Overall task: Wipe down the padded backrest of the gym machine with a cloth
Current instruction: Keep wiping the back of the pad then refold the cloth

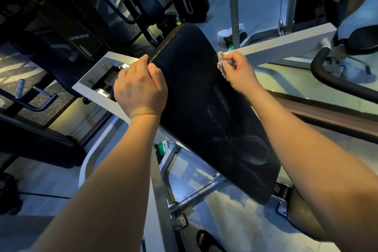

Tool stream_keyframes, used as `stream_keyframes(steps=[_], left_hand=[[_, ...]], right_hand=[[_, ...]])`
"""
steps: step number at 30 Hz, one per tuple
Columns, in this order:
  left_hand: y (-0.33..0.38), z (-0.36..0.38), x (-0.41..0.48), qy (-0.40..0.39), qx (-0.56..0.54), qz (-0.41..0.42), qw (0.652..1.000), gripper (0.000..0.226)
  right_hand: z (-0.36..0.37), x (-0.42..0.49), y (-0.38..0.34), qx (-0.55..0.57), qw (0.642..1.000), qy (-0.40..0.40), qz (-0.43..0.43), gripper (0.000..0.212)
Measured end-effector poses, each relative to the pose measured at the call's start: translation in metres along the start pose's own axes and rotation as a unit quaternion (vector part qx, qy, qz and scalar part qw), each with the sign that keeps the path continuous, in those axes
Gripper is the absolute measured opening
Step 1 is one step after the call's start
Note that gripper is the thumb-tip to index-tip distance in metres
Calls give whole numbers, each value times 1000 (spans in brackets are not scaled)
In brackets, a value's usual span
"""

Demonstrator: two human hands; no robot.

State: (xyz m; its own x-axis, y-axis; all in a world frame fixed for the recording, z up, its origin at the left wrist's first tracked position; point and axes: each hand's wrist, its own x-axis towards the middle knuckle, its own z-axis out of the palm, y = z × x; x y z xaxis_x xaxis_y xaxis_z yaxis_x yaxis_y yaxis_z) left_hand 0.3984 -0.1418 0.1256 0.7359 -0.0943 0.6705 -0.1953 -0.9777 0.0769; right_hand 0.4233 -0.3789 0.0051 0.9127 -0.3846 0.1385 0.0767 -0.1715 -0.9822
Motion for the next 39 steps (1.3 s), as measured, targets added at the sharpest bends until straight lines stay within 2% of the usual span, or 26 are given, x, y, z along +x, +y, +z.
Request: stream_keyframes(steps=[2, 4, 7, 10, 13, 15, 17, 20, 23, 27, 30, 33, 35, 39], left_hand=[[0, 0, -1, -1, 0, 0, 1000, 49], [0, 0, -1, -1, -5, 1, 1000, 49], [-1, 0, -1, -3, -11, -3, 1000, 51], [0, -2, -1, -12, -8, -2, 1000, 53], [0, -2, -1, -10, -4, 0, 1000, 52], [0, -3, 0, -23, 15, 7, 1000, 50], [2, -6, 4, -49, 47, 26, 997, 46], [2, -17, 13, -106, 65, 39, 991, 38], [8, -23, 25, -130, 57, 46, 989, 32], [42, -17, 54, -144, 28, 63, 987, 41], [63, 7, 68, -186, 65, 93, 976, 54], [66, 30, 68, -145, 103, 101, 979, 54], [65, 37, 67, -116, 119, 98, 981, 54], [64, 41, 67, -104, 149, 101, 978, 54]], right_hand=[[0, -4, 9, -24, 1000, 11, 1, 10], [4, 5, -4, 0, 999, 43, -25, 18], [19, 15, -32, -11, 992, 66, -105, 6], [31, 0, -15, -59, 985, 66, -151, 2], [24, -27, 31, -128, 984, 93, -82, 6], [15, -35, 47, -166, 982, 86, -5, 7], [7, -32, 44, -190, 979, 69, 37, 10], [5, -20, 17, -145, 986, 77, 38, 12], [9, -10, -7, -76, 993, 90, 11, 14], [15, 3, -23, -59, 992, 110, -15, 14], [29, 14, -35, -64, 989, 102, -83, 16], [29, 16, -17, -74, 986, 93, -120, 14], [17, 7, 21, -93, 989, 84, -76, 16], [-8, -2, 66, -111, 988, 7, 107, 19]])
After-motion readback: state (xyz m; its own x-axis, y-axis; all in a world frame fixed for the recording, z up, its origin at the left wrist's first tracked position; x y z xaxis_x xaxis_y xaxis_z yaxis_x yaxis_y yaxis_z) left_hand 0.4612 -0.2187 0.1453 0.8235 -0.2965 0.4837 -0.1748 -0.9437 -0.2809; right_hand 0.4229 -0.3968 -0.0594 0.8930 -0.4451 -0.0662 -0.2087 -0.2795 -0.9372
